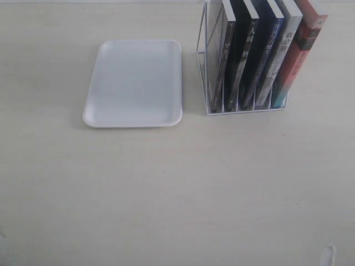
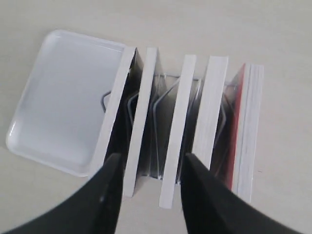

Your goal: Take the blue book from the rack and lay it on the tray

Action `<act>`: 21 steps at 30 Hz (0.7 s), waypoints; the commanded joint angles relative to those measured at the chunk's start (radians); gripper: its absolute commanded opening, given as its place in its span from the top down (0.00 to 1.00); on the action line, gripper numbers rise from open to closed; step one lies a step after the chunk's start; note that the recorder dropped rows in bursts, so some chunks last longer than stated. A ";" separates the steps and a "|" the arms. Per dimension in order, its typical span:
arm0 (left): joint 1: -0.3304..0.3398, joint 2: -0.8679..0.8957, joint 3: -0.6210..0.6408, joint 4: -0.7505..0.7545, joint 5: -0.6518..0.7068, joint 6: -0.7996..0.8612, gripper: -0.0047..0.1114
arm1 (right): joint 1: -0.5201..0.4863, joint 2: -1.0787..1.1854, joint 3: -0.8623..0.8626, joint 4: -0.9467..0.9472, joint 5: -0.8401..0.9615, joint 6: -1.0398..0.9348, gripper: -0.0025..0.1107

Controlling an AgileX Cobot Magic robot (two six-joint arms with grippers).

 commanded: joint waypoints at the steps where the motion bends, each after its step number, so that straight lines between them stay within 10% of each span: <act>1: -0.008 -0.002 0.004 0.002 -0.006 0.002 0.91 | 0.032 0.013 -0.002 -0.006 0.004 -0.015 0.64; 21: -0.008 -0.002 0.004 0.002 -0.006 0.002 0.91 | 0.163 0.107 -0.002 -0.189 0.004 0.092 0.64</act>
